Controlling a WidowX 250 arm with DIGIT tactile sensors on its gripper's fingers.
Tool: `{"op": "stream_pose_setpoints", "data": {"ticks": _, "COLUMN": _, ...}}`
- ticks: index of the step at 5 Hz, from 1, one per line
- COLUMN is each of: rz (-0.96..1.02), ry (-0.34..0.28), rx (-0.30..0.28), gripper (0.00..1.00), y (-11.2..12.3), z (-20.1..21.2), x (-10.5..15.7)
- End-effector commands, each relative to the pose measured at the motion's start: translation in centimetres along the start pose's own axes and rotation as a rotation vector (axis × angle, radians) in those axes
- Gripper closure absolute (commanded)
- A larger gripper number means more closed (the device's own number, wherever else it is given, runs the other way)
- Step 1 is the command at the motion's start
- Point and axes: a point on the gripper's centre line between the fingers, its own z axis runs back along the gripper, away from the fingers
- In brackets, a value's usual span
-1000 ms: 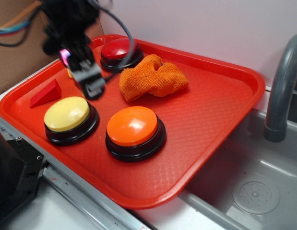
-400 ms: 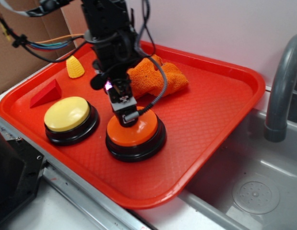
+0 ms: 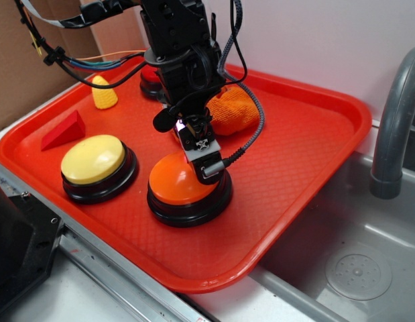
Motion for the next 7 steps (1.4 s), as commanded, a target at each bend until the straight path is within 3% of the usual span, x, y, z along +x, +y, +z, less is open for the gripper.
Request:
{"op": "stream_pose_setpoints", "data": {"ticks": 1, "rz": -0.003, "ry": -0.045, "rx": 0.039, "gripper": 0.0, "y": -0.1, "z": 4.7, "x": -0.1}}
{"op": "stream_pose_setpoints", "data": {"ticks": 2, "rz": 0.043, "ry": -0.047, "rx": 0.037, "gripper": 0.0, "y": 0.1, "z": 6.0, "x": -0.8}}
{"op": "stream_pose_setpoints", "data": {"ticks": 4, "rz": 0.085, "ry": -0.011, "rx": -0.046, "gripper": 0.0, "y": 0.2, "z": 6.2, "x": -0.8}}
{"op": "stream_pose_setpoints", "data": {"ticks": 6, "rz": 0.122, "ry": -0.029, "rx": -0.103, "gripper": 0.0, "y": -0.1, "z": 8.1, "x": -1.4}}
{"op": "stream_pose_setpoints", "data": {"ticks": 7, "rz": 0.133, "ry": 0.002, "rx": -0.092, "gripper": 0.0, "y": -0.2, "z": 8.3, "x": -1.6}}
